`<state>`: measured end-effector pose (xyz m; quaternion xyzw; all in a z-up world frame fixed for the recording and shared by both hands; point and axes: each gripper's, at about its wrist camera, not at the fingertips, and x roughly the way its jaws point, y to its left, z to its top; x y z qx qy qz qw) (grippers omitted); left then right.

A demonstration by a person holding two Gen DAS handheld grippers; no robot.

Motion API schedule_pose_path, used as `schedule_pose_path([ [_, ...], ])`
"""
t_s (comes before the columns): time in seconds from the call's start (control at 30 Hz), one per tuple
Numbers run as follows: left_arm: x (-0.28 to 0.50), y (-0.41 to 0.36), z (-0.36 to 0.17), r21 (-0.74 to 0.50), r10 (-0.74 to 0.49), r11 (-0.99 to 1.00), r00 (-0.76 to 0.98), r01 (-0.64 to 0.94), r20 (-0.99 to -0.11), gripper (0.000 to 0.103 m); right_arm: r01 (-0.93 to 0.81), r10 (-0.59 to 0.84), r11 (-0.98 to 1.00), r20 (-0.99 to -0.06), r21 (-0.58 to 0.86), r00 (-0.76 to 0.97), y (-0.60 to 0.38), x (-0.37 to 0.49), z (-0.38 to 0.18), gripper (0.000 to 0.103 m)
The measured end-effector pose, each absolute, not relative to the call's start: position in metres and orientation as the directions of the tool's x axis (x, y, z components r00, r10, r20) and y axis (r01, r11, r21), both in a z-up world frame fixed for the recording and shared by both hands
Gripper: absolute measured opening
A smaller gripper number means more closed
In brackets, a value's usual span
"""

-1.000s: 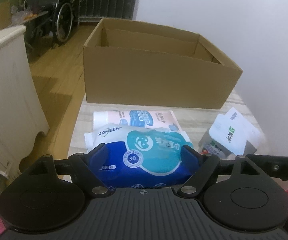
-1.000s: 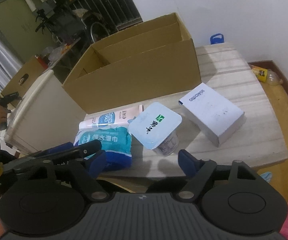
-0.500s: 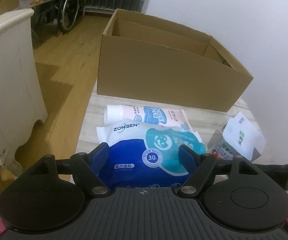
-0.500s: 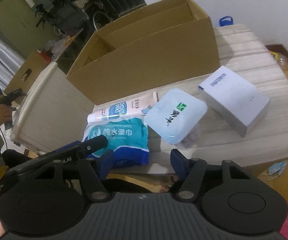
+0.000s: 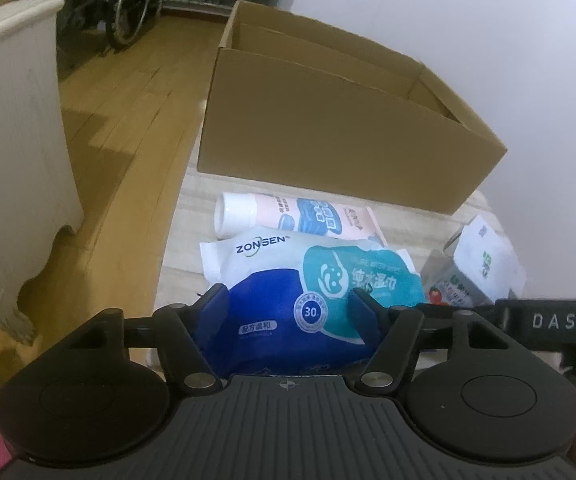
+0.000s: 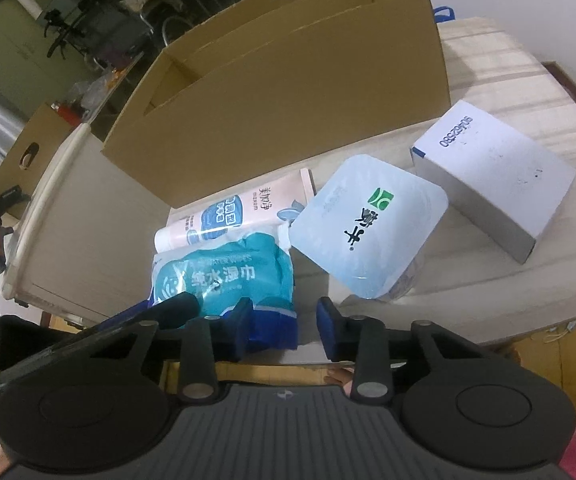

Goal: Organize objects
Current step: 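Close both grippers on the blue wet wipes pack, then lift the wipes pack with both grippers and carry it over the cardboard box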

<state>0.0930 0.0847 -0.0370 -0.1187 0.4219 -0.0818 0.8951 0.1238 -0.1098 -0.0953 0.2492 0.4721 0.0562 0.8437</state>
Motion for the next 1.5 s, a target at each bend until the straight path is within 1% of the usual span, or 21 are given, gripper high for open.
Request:
schedule_pose_path([
  [0.1, 0.095, 0.084, -0.039, -0.266, -0.242, 0.962, 0.632, 0.059, -0.736, 0.064, 0.145, 0.331, 0.867, -0.770, 0.476, 0.546, -0.108, 0.127, -0.097, 0.037],
  [0.27, 0.091, 0.087, -0.042, -0.273, -0.242, 0.961, 0.643, 0.053, -0.726, 0.066, 0.165, 0.334, 0.858, -0.773, 0.486, 0.539, -0.108, 0.134, -0.102, 0.037],
  [0.33, 0.090, 0.091, -0.041, -0.308, -0.254, 0.951, 0.646, 0.032, -0.719, 0.067, 0.160, 0.330, 0.863, -0.774, 0.479, 0.540, -0.107, 0.134, -0.102, 0.037],
  [0.4, 0.088, 0.099, -0.040, -0.373, -0.288, 0.928, 0.654, 0.010, -0.700, 0.070, 0.166, 0.320, 0.866, -0.778, 0.472, 0.541, -0.107, 0.135, -0.102, 0.038],
  [0.53, 0.086, 0.113, -0.041, -0.469, -0.339, 0.883, 0.658, -0.025, -0.672, 0.071, 0.170, 0.309, 0.871, -0.783, 0.461, 0.540, -0.107, 0.136, -0.103, 0.039],
  [0.6, 0.087, 0.119, -0.042, -0.510, -0.362, 0.859, 0.655, -0.042, -0.663, 0.071, 0.179, 0.307, 0.868, -0.783, 0.464, 0.541, -0.108, 0.136, -0.104, 0.039],
  [0.7, 0.086, 0.124, -0.043, -0.541, -0.373, 0.839, 0.661, -0.061, -0.652, 0.071, 0.184, 0.291, 0.874, -0.787, 0.451, 0.544, -0.108, 0.134, -0.102, 0.039],
  [0.77, 0.085, 0.124, -0.041, -0.538, -0.367, 0.841, 0.668, -0.060, -0.648, 0.071, 0.186, 0.284, 0.877, -0.789, 0.443, 0.545, -0.109, 0.134, -0.102, 0.039],
  [0.83, 0.081, 0.122, -0.038, -0.508, -0.345, 0.860, 0.675, -0.051, -0.652, 0.071, 0.195, 0.276, 0.877, -0.793, 0.439, 0.544, -0.109, 0.133, -0.103, 0.040],
  [0.87, 0.079, 0.120, -0.036, -0.477, -0.320, 0.877, 0.682, -0.049, -0.657, 0.078, 0.200, 0.271, 0.877, -0.794, 0.436, 0.544, -0.110, 0.132, -0.103, 0.040],
  [0.9, 0.077, 0.119, -0.035, -0.437, -0.284, 0.898, 0.688, -0.054, -0.668, 0.081, 0.203, 0.266, 0.880, -0.799, 0.430, 0.540, -0.109, 0.133, -0.103, 0.040],
  [0.97, 0.074, 0.121, -0.034, -0.396, -0.242, 0.916, 0.692, -0.069, -0.680, 0.081, 0.208, 0.267, 0.876, -0.798, 0.434, 0.541, -0.110, 0.133, -0.104, 0.040],
  [1.03, 0.076, 0.125, -0.038, -0.408, -0.249, 0.910, 0.681, -0.080, -0.689, 0.081, 0.209, 0.268, 0.875, -0.797, 0.436, 0.541, -0.111, 0.134, -0.105, 0.040],
  [1.1, 0.080, 0.132, -0.045, -0.465, -0.288, 0.880, 0.670, -0.097, -0.684, 0.078, 0.213, 0.272, 0.871, -0.796, 0.443, 0.541, -0.112, 0.135, -0.107, 0.040],
  [1.17, 0.083, 0.138, -0.053, -0.536, -0.339, 0.836, 0.658, -0.117, -0.672, 0.069, 0.225, 0.276, 0.862, -0.794, 0.454, 0.542, -0.112, 0.135, -0.108, 0.040],
  [1.27, 0.088, 0.145, -0.063, -0.611, -0.398, 0.779, 0.644, -0.139, -0.653, 0.064, 0.226, 0.279, 0.860, -0.793, 0.457, 0.542, -0.110, 0.135, -0.109, 0.040],
  [1.33, 0.088, 0.145, -0.066, -0.634, -0.418, 0.761, 0.644, -0.137, -0.640, 0.062, 0.224, 0.281, 0.860, -0.791, 0.459, 0.544, -0.109, 0.135, -0.109, 0.040],
  [1.43, 0.090, 0.144, -0.071, -0.678, -0.465, 0.722, 0.633, -0.134, -0.620, 0.056, 0.224, 0.287, 0.855, -0.786, 0.469, 0.548, -0.109, 0.135, -0.111, 0.038],
  [1.5, 0.090, 0.141, -0.070, -0.670, -0.462, 0.733, 0.635, -0.121, -0.620, 0.056, 0.228, 0.309, 0.837, -0.774, 0.497, 0.553, -0.111, 0.134, -0.113, 0.037],
])
